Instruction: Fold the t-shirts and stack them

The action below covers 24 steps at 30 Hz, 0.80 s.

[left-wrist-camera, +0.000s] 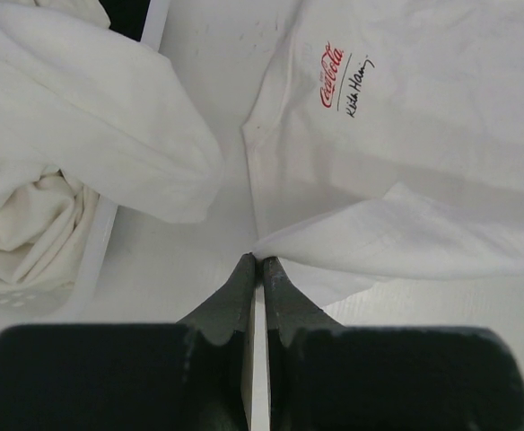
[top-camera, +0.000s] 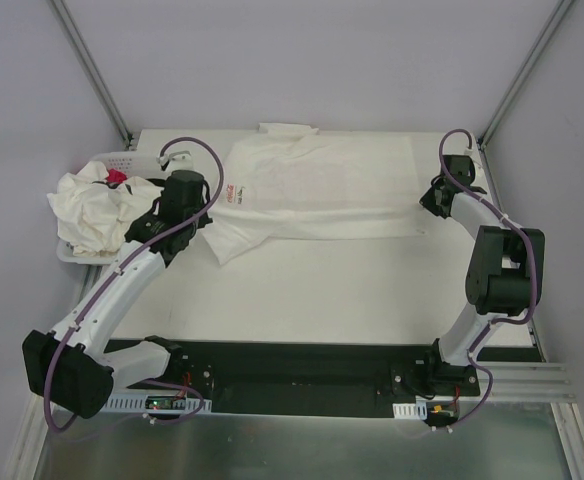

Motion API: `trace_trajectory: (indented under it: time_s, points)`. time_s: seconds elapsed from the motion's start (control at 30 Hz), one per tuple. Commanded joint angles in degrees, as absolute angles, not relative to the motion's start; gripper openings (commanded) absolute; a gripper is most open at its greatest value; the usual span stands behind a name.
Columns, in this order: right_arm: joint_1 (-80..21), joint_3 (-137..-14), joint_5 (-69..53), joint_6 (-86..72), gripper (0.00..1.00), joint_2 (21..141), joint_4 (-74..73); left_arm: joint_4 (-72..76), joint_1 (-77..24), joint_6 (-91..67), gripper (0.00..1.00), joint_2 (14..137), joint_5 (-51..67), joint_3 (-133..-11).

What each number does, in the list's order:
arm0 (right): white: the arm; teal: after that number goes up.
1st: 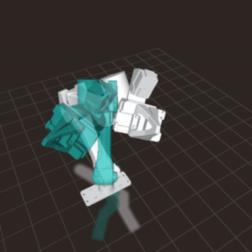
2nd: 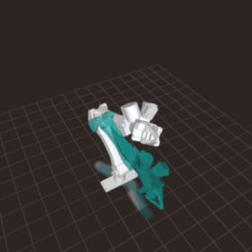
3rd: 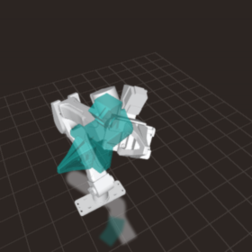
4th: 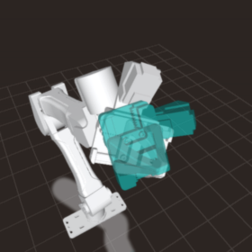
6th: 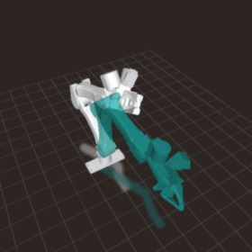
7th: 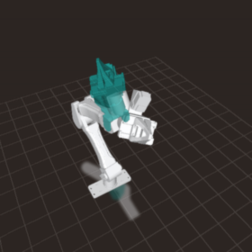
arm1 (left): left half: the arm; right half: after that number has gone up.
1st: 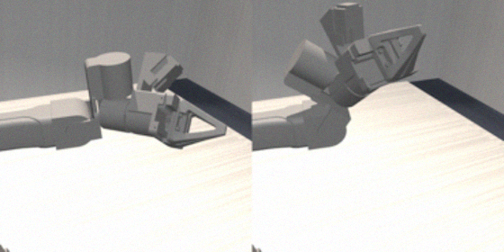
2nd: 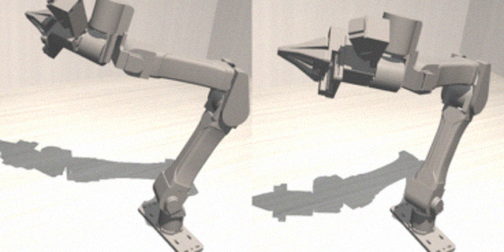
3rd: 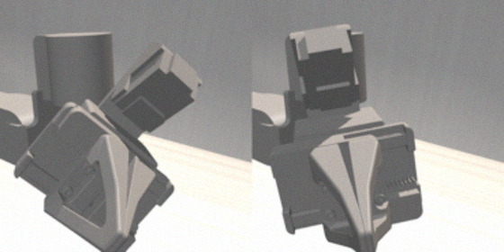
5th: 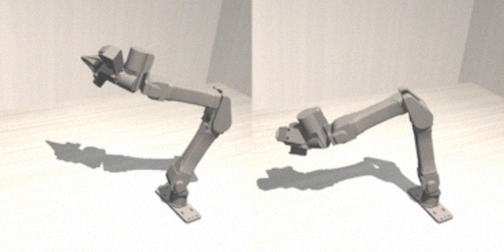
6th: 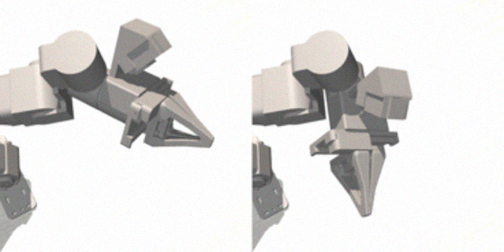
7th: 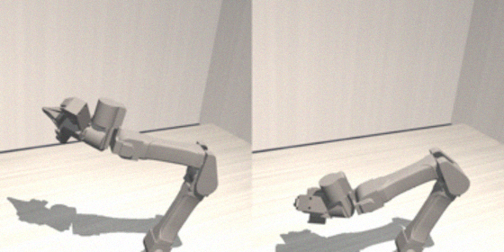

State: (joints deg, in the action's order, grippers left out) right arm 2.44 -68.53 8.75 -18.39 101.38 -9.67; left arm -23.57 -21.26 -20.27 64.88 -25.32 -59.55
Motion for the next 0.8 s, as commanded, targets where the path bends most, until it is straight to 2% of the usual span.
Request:
trace_trajectory:
  time_s: [0.0, 0.77]
  points:
    - [3.08, -68.38, 10.11, -18.63, 0.01, 99.49, -8.53, -24.96, -20.48, -20.39, 0.00, 63.81, -24.87, -58.62]
    - [3.60, -69.17, 10.11, -18.46, 0.01, 101.78, -8.17, -25.05, -18.63, -17.84, 0.00, 67.06, -28.21, -59.41]
